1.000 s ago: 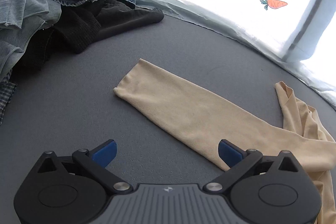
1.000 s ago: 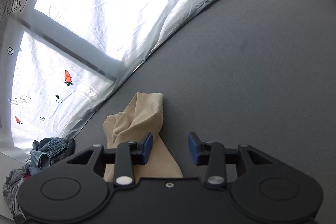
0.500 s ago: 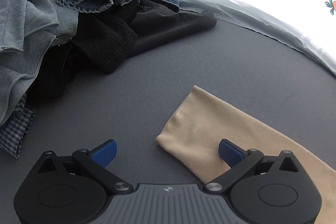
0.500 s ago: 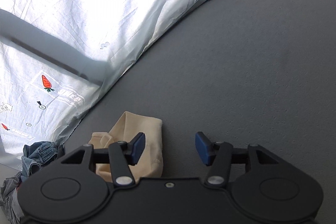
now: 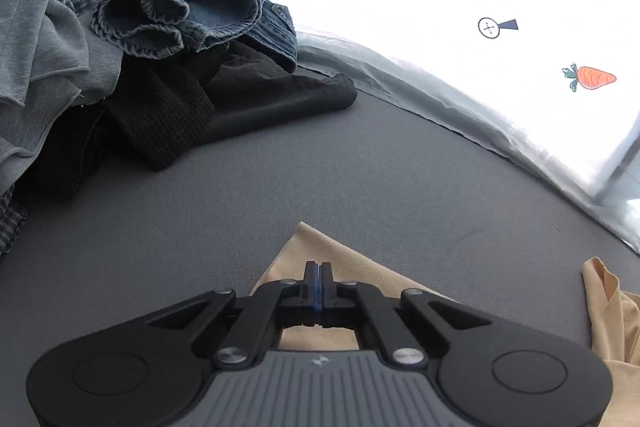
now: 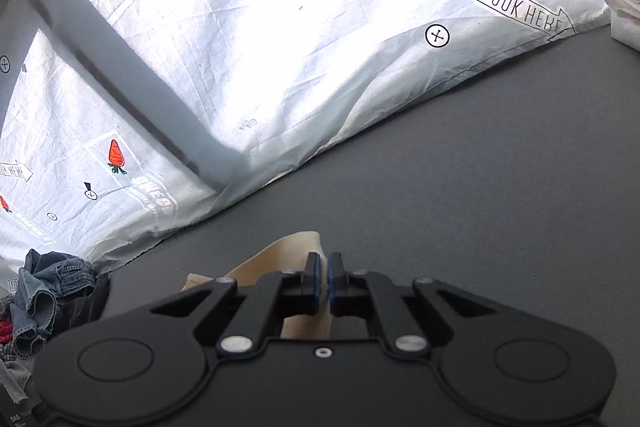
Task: Fold clothes
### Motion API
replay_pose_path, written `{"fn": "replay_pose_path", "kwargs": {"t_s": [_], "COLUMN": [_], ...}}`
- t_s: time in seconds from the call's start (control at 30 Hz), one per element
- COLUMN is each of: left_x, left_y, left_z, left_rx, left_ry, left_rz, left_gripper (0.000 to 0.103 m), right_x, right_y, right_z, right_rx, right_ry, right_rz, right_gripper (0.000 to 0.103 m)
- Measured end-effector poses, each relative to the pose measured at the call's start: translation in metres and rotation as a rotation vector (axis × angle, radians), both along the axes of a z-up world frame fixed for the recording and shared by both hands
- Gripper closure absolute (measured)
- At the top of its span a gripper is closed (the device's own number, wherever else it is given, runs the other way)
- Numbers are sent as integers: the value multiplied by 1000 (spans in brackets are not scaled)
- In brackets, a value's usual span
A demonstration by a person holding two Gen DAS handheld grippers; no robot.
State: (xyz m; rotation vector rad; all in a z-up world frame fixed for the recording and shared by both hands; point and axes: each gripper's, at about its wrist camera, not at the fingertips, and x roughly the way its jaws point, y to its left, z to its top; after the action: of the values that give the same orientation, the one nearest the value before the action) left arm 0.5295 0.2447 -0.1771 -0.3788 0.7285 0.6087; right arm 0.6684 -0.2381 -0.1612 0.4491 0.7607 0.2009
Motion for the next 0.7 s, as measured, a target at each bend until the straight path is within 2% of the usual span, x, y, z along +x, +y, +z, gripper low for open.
{"fn": "replay_pose_path", "kwargs": {"t_s": [0.1, 0.17, 0.3, 0.33, 0.37, 0.4, 0.43, 0.47, 0.57, 0.7], "left_x": [-1, 1, 12, 12, 11, 8, 5, 1, -10, -13], "left_y": [-1, 0, 1, 2, 3, 3, 4, 4, 10, 19], "left_z": [21, 26, 5, -3, -10, -16, -19, -23, -31, -34], "left_rx": [10, 22, 59, 58, 57, 58, 63, 68, 55, -10], "left_ry": [-72, -77, 64, 108, 146, 168, 179, 190, 192, 179], "left_rz": [-18, -32, -38, -32, -24, -12, 0, 13, 29, 29], "left_gripper": [103, 103, 97, 86, 68, 58, 41, 29, 19, 13], "right_x": [8, 22, 40, 42, 43, 42, 38, 33, 24, 14], "right_y": [2, 7, 20, 22, 21, 20, 17, 14, 7, 0], "right_z": [20, 21, 8, 5, 3, 3, 2, 1, -4, -13], "right_rx": [-97, -145, -224, -229, -226, -210, -189, -170, -133, -55], "right_ry": [-74, -74, -47, -32, -15, -8, -7, -7, 37, 99], "right_rz": [-4, 17, 39, 34, 26, 15, 7, 2, -13, -43], "right_gripper": [99, 99, 97, 90, 82, 61, 53, 54, 54, 53]}}
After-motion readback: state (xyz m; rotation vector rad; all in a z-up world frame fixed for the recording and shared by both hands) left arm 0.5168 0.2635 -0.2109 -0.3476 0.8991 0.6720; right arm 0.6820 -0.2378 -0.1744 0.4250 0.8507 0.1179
